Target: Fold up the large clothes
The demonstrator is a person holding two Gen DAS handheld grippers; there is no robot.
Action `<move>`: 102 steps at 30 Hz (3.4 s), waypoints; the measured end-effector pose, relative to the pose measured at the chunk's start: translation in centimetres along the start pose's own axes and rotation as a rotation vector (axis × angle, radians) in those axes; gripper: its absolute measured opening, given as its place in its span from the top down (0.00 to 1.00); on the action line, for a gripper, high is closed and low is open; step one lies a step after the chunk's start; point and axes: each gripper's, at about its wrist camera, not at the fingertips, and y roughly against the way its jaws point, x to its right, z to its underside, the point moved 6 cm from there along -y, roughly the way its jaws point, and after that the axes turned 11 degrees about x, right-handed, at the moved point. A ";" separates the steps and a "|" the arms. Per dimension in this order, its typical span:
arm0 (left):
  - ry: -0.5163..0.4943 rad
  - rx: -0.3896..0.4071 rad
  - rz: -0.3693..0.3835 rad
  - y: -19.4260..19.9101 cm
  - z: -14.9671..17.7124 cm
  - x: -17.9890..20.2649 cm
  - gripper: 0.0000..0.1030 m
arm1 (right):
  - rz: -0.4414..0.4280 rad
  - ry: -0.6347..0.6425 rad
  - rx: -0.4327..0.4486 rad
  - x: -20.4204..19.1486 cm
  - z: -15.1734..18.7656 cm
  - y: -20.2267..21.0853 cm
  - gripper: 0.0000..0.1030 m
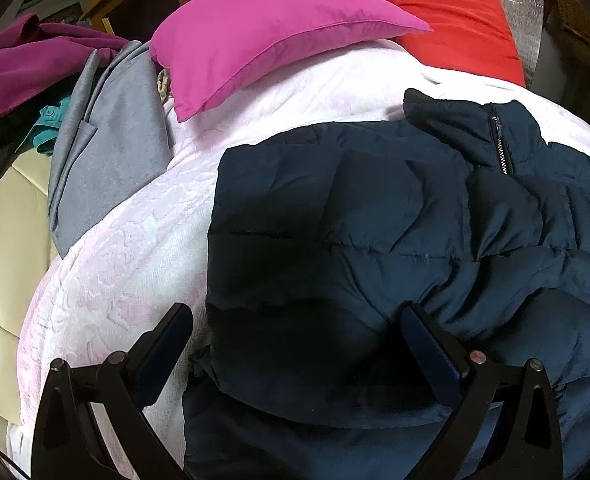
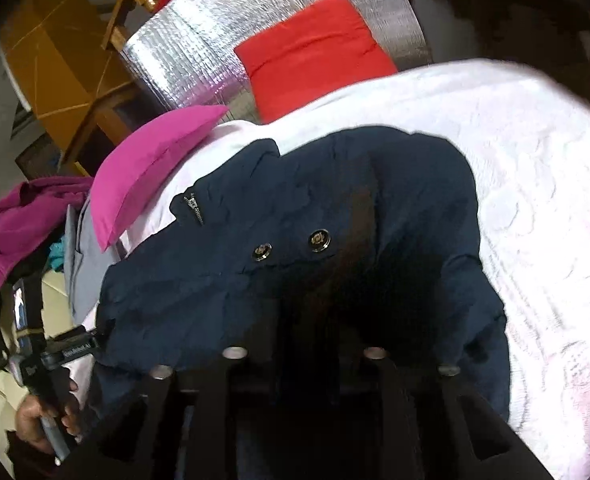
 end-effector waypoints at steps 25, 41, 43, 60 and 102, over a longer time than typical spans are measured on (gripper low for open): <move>0.027 -0.056 0.060 -0.7 0.7 0.4 0.00 | 0.094 -0.002 0.049 2.5 0.0 0.1 0.86; 0.109 -0.067 0.012 -1.4 0.7 -2.3 0.00 | 0.109 0.001 0.030 1.7 -0.5 1.2 0.85; 0.096 -0.047 0.006 -1.1 0.3 -2.2 0.00 | 0.119 0.039 0.086 1.1 -1.3 2.1 0.85; 0.156 -0.113 0.029 -2.0 1.1 -2.3 0.00 | 0.065 -0.052 0.007 2.8 0.3 0.4 0.77; 0.165 0.027 0.008 2.3 -0.6 -3.3 0.00 | 0.196 0.137 0.208 -1.8 -5.7 4.5 0.24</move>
